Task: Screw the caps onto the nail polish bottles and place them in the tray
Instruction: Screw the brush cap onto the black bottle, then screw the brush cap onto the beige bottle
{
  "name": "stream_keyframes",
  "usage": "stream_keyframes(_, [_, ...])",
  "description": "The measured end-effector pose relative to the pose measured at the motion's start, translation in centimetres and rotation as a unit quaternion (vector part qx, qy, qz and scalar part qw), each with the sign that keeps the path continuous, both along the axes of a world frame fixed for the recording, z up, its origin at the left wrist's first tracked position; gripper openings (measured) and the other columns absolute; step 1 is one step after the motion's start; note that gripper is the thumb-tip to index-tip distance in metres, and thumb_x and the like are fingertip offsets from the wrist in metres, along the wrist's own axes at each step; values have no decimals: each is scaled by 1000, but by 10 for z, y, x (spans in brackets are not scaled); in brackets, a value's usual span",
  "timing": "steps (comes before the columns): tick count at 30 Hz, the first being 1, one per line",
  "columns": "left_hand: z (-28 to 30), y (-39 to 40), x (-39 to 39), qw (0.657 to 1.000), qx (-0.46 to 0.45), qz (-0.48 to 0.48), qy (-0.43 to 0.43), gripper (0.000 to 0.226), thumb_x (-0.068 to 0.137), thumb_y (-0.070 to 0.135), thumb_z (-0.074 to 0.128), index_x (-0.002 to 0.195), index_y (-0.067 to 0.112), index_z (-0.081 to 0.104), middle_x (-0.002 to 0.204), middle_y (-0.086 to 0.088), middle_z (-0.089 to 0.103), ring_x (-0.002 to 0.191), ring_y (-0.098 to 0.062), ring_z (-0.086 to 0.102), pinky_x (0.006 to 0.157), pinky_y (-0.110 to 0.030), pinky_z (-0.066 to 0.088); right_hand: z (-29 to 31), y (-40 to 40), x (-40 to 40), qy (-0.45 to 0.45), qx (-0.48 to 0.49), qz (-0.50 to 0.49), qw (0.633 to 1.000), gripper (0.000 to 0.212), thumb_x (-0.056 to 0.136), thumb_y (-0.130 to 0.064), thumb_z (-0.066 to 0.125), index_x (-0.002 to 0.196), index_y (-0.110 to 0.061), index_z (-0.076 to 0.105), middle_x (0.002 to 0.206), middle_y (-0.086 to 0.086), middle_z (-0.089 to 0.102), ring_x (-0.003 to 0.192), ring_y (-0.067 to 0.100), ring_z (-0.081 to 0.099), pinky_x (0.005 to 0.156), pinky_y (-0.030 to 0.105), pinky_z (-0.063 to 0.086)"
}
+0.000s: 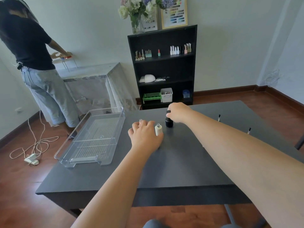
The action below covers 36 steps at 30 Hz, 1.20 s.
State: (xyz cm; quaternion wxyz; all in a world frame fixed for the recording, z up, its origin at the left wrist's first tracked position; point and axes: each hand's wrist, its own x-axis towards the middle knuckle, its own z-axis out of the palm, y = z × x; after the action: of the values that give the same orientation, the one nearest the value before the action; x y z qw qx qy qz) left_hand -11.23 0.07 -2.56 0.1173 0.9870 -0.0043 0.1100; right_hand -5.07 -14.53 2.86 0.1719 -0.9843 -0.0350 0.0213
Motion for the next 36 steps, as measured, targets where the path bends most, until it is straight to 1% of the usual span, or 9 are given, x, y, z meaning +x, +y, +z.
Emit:
stream_keyframes(3, [0, -9, 11, 998, 56, 11, 33, 43, 89, 45, 42, 124, 27, 60, 136, -6, 55, 134, -35, 31, 108, -60, 12, -5, -2, 5, 2, 11, -4, 1000, 30, 94, -25, 51, 114, -5, 61, 113, 16, 65, 90, 28, 62, 71, 34, 47])
stream_keyframes(8, [-1, -19, 18, 996, 87, 15, 2, 28, 90, 39, 47, 108, 26, 64, 97, 1, 67, 130, -33, 37, 106, -60, -11, 6, -28, -9, -32, 62, -5, 998, 54, 94, -32, 54, 144, -22, 39, 136, 10, 53, 111, 28, 57, 86, 38, 48])
stream_keyframes(12, [-4, -29, 16, 993, 119, 0, -17, 13, 90, 32, 50, 97, 22, 52, 81, 6, 63, 129, -36, 37, 99, -57, -15, 26, -75, -45, -136, 151, -45, 978, 34, 92, -30, 52, 125, -29, 55, 92, -5, 68, 74, 9, 60, 55, 26, 44])
stream_keyframes(15, [-6, -40, 9, 991, 132, -16, -35, 15, 90, 26, 49, 92, 23, 34, 75, 6, 57, 128, -34, 35, 100, -57, -13, 29, -122, -77, -197, 229, -103, 948, 22, 88, -29, 53, 106, -34, 64, 77, -11, 66, 74, 3, 58, 57, 22, 38])
stream_keyframes(20, [-7, -51, -3, 989, 119, -70, -53, 20, 91, 19, 48, 111, 19, 45, 89, 5, 69, 141, -31, 28, 108, -55, -6, 2, -182, -119, -225, 349, -206, 886, 24, 78, -24, 56, 90, -43, 64, 73, -13, 69, 71, 6, 62, 61, 26, 42])
stream_keyframes(24, [-7, -56, -21, 989, 18, -102, -110, 21, 87, 27, 55, 106, 18, 50, 100, 6, 66, 130, -26, 42, 108, -49, 13, -40, -207, -141, -170, 372, -229, 884, 39, 78, -12, 54, 103, -42, 59, 85, -9, 69, 81, 13, 62, 65, 28, 41])
stream_keyframes(27, [-17, -58, -40, 957, -161, -156, -181, 16, 87, 22, 61, 100, 18, 53, 103, 5, 62, 109, -24, 50, 89, -33, 33, -71, -211, -149, -55, 369, -200, 906, 49, 78, -9, 58, 116, -41, 55, 104, -9, 65, 86, 12, 62, 67, 28, 42])
stream_keyframes(29, [-24, -60, -54, 928, -272, -190, -171, 18, 90, 22, 61, 102, 27, 49, 104, 9, 56, 97, -7, 47, 77, -17, 34, -85, -208, -151, -18, 365, -186, 912, 46, 77, -18, 68, 115, -42, 55, 105, -11, 64, 87, 9, 61, 69, 26, 42])
stream_keyframes(36, [-42, -59, -82, 896, -378, -221, -67, 40, 88, 18, 70, 103, 51, 52, 106, 14, 52, 90, -8, 62, 70, -13, 48, -101, -192, -142, -160, 274, -217, 923, 13, 80, -34, 73, 89, -29, 65, 93, -7, 65, 76, 2, 57, 60, 17, 38])
